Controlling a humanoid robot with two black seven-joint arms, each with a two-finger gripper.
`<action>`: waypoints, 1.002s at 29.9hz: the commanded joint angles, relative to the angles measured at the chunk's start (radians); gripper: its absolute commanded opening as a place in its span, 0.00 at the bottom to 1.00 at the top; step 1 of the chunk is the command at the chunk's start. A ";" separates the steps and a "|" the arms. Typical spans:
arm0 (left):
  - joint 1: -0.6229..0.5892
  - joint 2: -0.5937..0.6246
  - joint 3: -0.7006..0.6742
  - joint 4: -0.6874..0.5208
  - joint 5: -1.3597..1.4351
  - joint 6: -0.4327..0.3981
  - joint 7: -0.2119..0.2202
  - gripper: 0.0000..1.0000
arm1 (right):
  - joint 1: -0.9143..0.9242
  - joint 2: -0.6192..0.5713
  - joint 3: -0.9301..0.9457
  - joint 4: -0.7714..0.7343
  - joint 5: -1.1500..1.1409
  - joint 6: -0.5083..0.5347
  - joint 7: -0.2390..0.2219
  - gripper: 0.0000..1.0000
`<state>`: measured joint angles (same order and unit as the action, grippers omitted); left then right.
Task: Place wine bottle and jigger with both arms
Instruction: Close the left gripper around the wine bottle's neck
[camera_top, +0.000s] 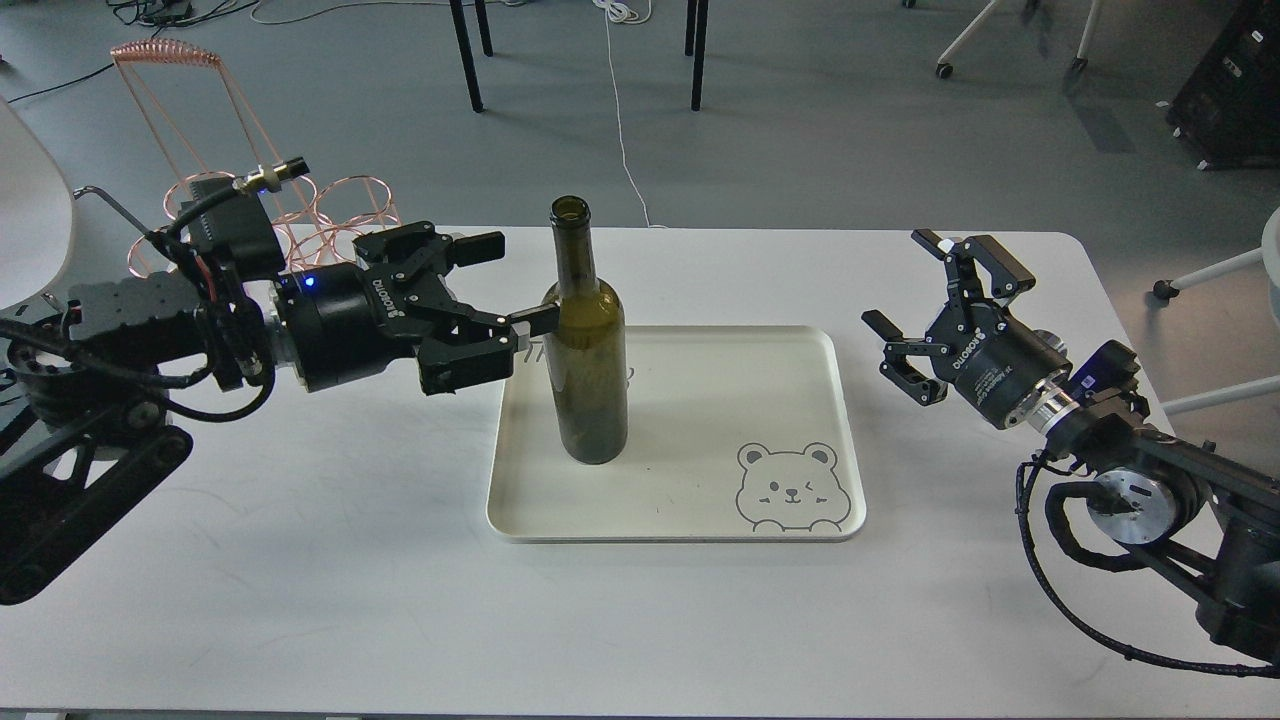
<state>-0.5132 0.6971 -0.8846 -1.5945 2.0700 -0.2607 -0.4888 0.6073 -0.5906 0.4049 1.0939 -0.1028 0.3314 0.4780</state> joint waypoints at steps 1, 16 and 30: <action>-0.014 -0.034 0.004 0.039 0.001 0.001 0.000 0.98 | -0.001 -0.003 -0.001 0.001 0.000 0.000 -0.001 0.98; -0.122 -0.106 0.081 0.105 -0.001 0.000 0.000 0.98 | -0.001 -0.003 -0.009 0.000 -0.006 -0.002 0.001 0.98; -0.195 -0.172 0.131 0.192 0.002 0.012 0.000 0.81 | -0.012 -0.005 -0.003 0.001 -0.006 -0.002 0.001 0.98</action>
<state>-0.7058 0.5260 -0.7562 -1.4129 2.0740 -0.2533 -0.4887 0.5960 -0.5938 0.4016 1.0952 -0.1097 0.3297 0.4786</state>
